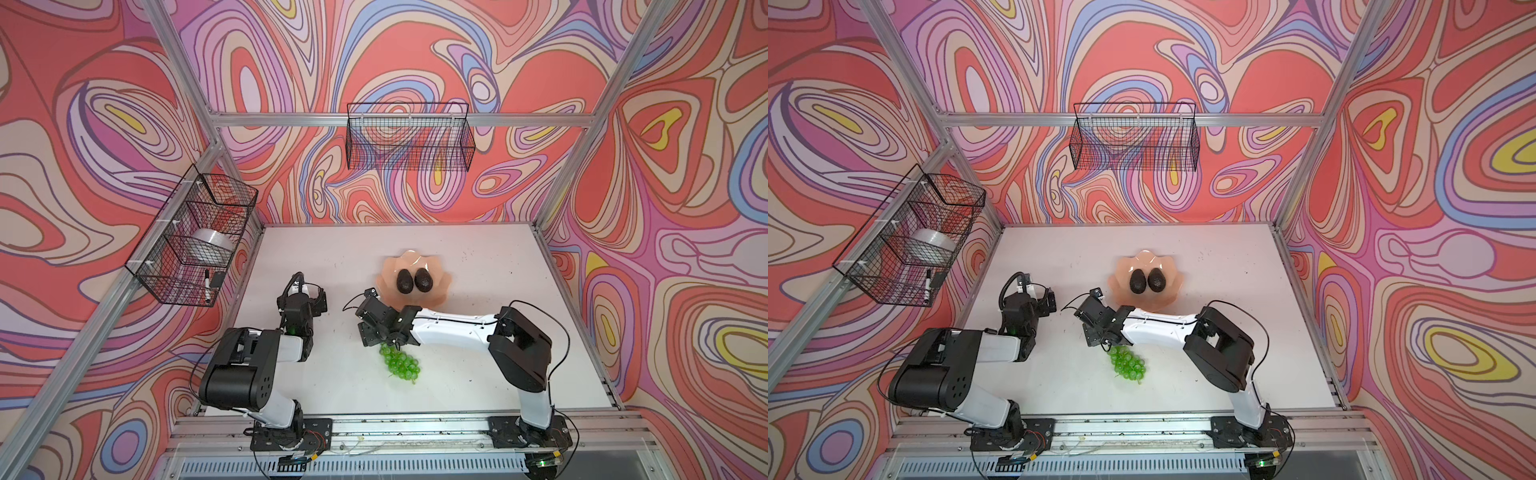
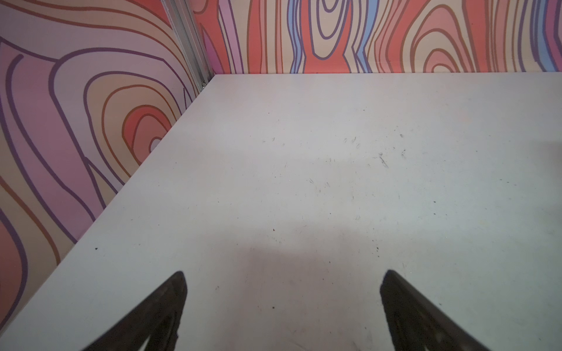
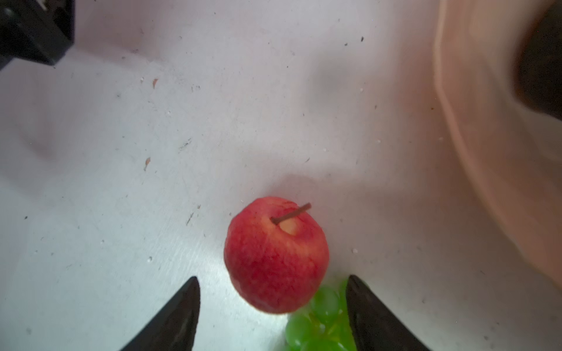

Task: Place and organize the fake fruits in the fruit bowl
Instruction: 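Move the right gripper down to the red apple and grasp it, then carry the red apple into the bowl behind the avocados and release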

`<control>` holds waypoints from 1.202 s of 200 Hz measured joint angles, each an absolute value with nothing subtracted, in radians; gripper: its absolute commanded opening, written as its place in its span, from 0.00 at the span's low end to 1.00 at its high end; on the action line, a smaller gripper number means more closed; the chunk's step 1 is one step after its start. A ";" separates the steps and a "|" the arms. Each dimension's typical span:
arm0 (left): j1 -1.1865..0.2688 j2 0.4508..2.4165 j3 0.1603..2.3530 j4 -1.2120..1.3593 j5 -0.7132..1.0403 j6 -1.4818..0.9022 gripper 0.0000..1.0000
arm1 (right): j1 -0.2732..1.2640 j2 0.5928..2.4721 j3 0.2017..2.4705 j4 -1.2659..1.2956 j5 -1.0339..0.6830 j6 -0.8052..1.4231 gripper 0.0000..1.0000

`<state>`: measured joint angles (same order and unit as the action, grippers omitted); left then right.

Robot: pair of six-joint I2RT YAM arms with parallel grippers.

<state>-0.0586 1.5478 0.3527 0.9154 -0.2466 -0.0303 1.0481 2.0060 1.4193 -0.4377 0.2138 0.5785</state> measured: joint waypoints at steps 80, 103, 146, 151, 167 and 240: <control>-0.059 1.548 0.353 0.915 -0.246 -0.030 1.00 | 1.048 2.074 1.489 -0.431 0.245 0.577 0.48; -0.059 1.548 0.353 0.915 -0.247 -0.030 1.00 | 1.048 2.074 1.489 -0.431 0.260 0.566 0.45; -0.059 1.548 0.353 0.915 -0.246 -0.030 1.00 | 1.041 2.052 1.487 -0.438 0.270 0.549 0.41; -0.059 1.548 0.353 0.915 -0.247 -0.030 1.00 | 1.038 2.040 1.486 -0.442 0.270 0.545 0.41; -0.059 1.548 0.353 0.915 -0.246 -0.030 1.00 | 1.024 1.985 1.478 -0.451 0.270 0.535 0.41; -0.059 1.548 0.353 0.915 -0.247 -0.030 1.00 | 0.684 1.769 1.480 -0.417 0.257 0.434 0.40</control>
<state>-0.0586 1.5478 0.3527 0.9154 -0.2466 -0.0303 0.6838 1.7687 1.4803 -0.4168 0.2569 0.4335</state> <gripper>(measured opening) 0.996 0.506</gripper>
